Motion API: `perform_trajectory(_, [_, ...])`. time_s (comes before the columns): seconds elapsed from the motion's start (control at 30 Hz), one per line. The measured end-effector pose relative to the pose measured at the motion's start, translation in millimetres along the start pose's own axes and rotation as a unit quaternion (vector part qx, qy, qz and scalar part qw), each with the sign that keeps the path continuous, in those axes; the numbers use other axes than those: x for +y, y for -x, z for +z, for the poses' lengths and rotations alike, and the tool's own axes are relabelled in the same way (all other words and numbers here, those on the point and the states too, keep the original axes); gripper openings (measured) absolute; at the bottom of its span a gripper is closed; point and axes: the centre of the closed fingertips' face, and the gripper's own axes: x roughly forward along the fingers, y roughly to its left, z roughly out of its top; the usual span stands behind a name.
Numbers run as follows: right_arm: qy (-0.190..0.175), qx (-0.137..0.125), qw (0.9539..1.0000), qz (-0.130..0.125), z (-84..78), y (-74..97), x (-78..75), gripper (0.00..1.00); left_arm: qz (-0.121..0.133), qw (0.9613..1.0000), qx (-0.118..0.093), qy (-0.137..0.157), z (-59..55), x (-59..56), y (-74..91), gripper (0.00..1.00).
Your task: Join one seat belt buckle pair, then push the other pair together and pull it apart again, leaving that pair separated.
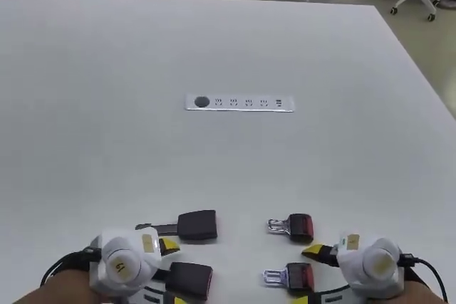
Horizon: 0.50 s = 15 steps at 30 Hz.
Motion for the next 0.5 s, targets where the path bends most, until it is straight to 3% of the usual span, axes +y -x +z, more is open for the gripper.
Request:
perform_trajectory(0.2, [0.031, 0.012, 0.9994, 0.011, -1.6, 0.3, -0.4, 0.49, -0.01, 0.9996, 0.014, -0.021, -7.0, -0.8, -4.2, 0.52])
perform_trajectory(0.3, [0.047, 0.02, 0.9984, 0.024, -3.0, -0.2, -1.0, 0.37, -0.009, 0.9989, 0.017, -0.042, -11.6, 1.5, -7.2, 0.5])
perform_trajectory(0.33, [0.05, 0.025, 0.9983, 0.013, -4.9, 1.2, -4.9, 0.36, -0.007, 0.9992, 0.019, -0.034, -13.1, 1.7, -6.7, 0.49])
perform_trajectory(0.43, [0.062, 0.03, 0.9974, 0.021, -4.3, -1.0, -2.1, 0.36, 0.009, 0.9995, 0.008, -0.029, -12.8, 9.0, -8.2, 0.43])
perform_trajectory(0.5, [0.071, 0.035, 0.9966, 0.023, -5.1, -1.1, -2.6, 0.36, 0.005, 0.9996, 0.006, -0.028, -14.1, 7.6, -9.8, 0.4])
